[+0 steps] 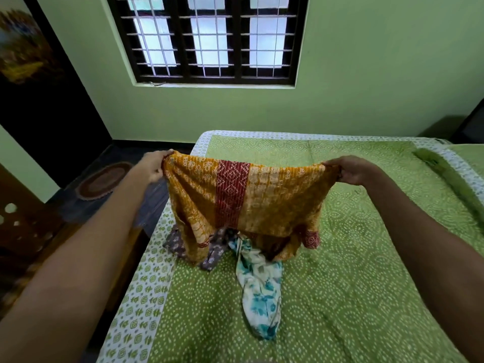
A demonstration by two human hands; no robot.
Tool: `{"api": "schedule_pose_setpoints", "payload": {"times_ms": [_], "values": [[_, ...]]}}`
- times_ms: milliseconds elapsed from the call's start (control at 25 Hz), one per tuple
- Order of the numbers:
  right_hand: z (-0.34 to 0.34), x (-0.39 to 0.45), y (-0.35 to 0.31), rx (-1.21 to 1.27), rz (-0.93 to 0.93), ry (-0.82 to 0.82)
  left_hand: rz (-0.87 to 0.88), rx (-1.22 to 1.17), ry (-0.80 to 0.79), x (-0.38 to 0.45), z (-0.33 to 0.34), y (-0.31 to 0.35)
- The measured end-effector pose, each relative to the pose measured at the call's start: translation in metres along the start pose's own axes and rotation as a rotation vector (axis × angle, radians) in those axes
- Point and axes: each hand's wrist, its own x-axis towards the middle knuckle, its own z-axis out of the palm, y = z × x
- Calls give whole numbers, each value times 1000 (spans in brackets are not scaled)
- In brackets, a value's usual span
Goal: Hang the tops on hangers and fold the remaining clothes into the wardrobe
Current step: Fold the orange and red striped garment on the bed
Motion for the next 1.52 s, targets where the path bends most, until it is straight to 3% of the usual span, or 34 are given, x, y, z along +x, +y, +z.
{"api": "schedule_pose_setpoints", "payload": {"times_ms": [120,200,360,480,760,880,1000,1200,1400,1520], "values": [[-6,-8,-22,243,-176,-45,105,-90,-54,12,-8,9],[-3,-12,-31,112,-208,-25,120,99,-147,14,-8,13],[-6,-5,-34,138,-185,119,165,286,-178,7,-4,17],[-15,-9,-35,113,-98,7,137,325,-242,7,-2,23],[-30,-18,-41,293,-180,53,194,162,-16,10,11,42],[-29,-21,-45,144,-190,17,173,32,-2,13,15,44],[-29,-20,-44,-32,-166,47,123,118,-47,12,16,38],[-32,-19,-39,-15,-178,135,-16,110,-194,7,10,26],[-24,-20,-31,-139,-257,192,206,247,-84,19,10,10],[-22,-14,-23,-396,-421,376,349,375,-25,19,14,5]]}}
